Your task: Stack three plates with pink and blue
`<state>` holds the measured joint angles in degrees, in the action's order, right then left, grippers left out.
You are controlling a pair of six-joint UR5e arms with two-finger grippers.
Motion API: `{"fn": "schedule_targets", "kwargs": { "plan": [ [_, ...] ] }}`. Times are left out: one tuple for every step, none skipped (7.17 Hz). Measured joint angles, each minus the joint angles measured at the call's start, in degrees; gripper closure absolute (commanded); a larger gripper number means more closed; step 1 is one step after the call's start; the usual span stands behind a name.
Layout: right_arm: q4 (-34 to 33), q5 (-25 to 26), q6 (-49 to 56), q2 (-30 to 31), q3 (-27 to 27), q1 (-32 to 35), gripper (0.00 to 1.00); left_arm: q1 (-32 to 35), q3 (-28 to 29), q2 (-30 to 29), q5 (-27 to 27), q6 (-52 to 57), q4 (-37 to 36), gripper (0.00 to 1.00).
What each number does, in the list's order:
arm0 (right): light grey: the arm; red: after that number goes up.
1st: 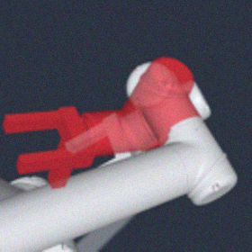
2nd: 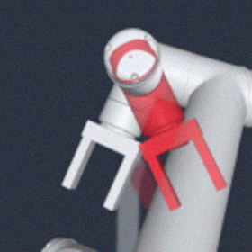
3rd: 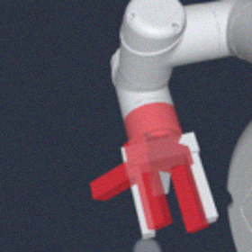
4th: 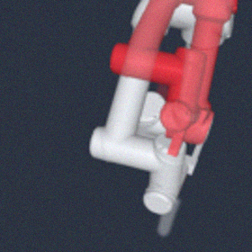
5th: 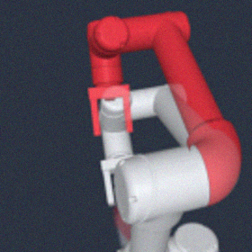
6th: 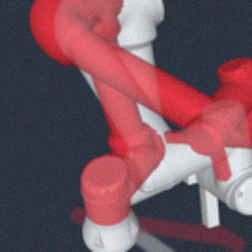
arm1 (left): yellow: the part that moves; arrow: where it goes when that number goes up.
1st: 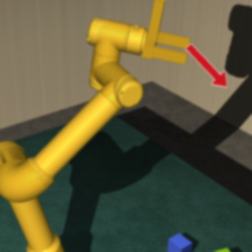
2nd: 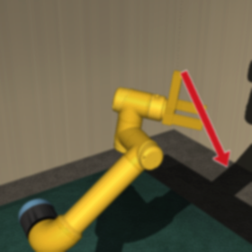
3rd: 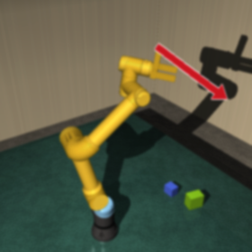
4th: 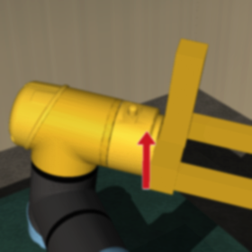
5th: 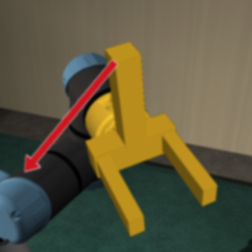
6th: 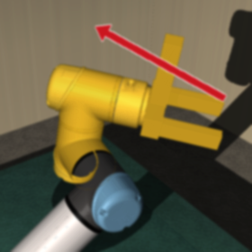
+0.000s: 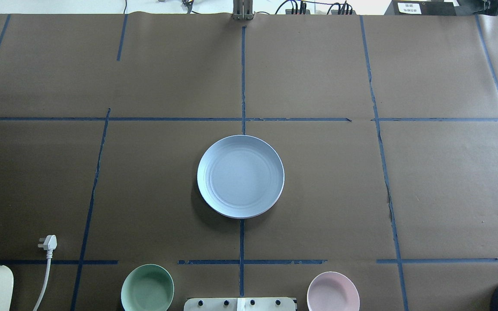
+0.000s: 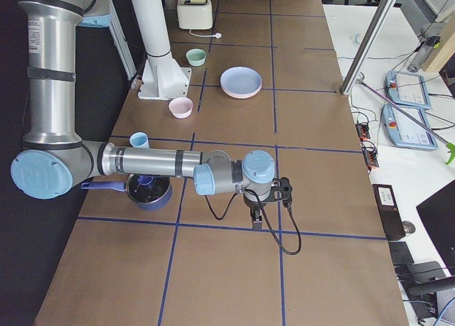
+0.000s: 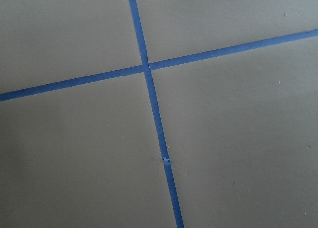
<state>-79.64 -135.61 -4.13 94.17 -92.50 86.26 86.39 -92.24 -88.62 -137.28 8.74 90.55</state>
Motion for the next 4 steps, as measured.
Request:
{"fn": "schedule_targets", "kwargs": {
  "plan": [
    [0.0, 0.0, 0.0, -0.1, 0.2, 0.0, 0.0, 0.0, 0.2, 0.0, 0.0, -0.1, 0.1, 0.0],
    [-0.1, 0.0, 0.0, -0.3, 0.5, 0.0, 0.0, 0.0, 0.4, 0.0, 0.0, -0.1, 0.1, 0.0],
    [-0.2, 0.0, 0.0, -0.6, 0.6, 0.0, 0.0, -0.1, 0.7, 0.1, 0.1, -0.1, 0.1, 0.0],
    [-0.3, 0.0, 0.0, -1.0, 0.5, 0.0, 0.0, -0.1, 0.8, 0.1, 0.1, 0.0, 0.1, 0.0]
  ]
}}
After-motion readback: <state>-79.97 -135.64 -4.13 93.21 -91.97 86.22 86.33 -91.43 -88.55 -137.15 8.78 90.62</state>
